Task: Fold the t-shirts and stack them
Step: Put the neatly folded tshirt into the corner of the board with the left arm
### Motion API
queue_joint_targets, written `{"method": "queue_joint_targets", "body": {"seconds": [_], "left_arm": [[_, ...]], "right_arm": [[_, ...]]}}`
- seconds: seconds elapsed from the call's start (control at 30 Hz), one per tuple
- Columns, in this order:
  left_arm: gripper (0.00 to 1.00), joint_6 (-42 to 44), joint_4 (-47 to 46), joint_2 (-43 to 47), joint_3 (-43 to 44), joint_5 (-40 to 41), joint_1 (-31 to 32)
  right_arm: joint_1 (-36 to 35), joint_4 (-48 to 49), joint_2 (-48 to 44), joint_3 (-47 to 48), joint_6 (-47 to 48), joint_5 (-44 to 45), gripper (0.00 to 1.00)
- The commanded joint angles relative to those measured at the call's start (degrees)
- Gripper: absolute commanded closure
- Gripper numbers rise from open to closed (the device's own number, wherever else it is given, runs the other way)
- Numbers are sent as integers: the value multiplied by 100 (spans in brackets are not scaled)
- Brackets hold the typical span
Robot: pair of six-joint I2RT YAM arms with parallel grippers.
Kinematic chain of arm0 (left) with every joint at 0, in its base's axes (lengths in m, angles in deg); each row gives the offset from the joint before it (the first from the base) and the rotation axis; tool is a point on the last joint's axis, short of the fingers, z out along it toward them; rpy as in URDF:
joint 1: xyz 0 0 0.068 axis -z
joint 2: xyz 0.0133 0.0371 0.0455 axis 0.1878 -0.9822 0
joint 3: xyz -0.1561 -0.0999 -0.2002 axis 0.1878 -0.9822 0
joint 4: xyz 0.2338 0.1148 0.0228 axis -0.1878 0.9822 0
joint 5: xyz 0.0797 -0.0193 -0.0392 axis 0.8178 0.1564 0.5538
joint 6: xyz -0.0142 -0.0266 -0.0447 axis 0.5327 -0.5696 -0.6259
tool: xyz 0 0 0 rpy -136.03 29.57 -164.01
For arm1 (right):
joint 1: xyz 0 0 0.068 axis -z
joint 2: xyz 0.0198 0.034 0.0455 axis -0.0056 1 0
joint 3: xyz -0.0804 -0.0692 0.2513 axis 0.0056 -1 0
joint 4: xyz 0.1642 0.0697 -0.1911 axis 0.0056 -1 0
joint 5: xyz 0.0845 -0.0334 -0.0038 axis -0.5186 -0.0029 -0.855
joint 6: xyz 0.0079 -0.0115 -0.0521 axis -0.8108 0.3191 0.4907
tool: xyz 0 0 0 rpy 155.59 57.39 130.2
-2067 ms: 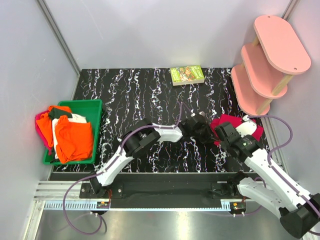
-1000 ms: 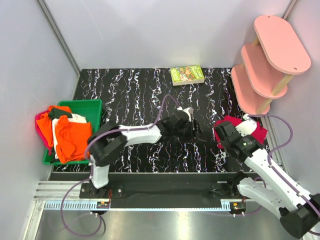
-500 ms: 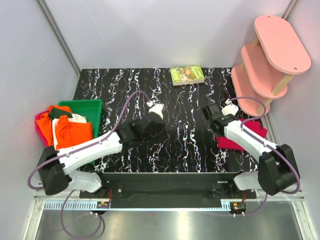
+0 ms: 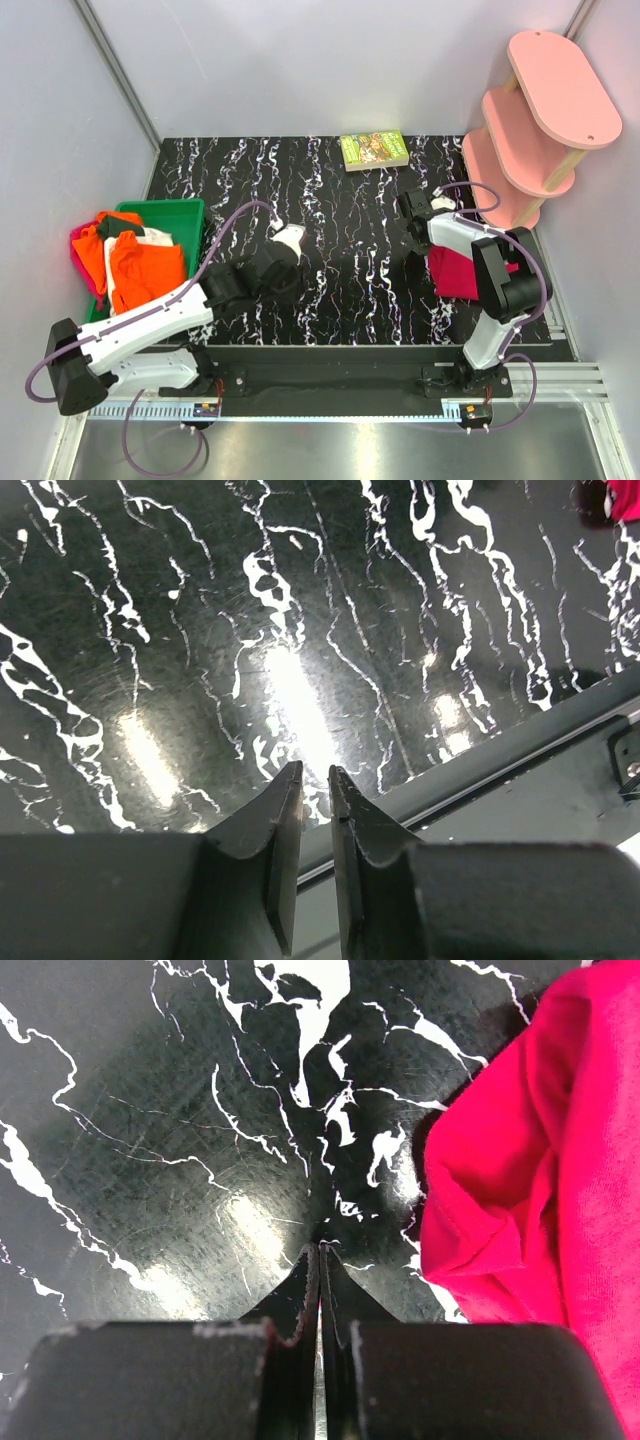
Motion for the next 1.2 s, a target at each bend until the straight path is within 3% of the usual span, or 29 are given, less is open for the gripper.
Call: {"method": "queue_joint_targets", "body": {"seconds": [0.0,0.37,0.8,1.17], "left_arm": [[78,242,106,267,-165,223,11],[76,418,45,-58,-112,162,3],[75,506,-17,-225,-68,47,3],[75,470,-43,-462,90,12,3]], "right_arm": [[-13,50,-15,-65,-133,-112,100],[-4,-363,-964,-927,-713,143,100],[-4,-1337,-1659,-1069,-1301,467,100],[-4,-2024,-1343,-796,-1636,635,100]]}}
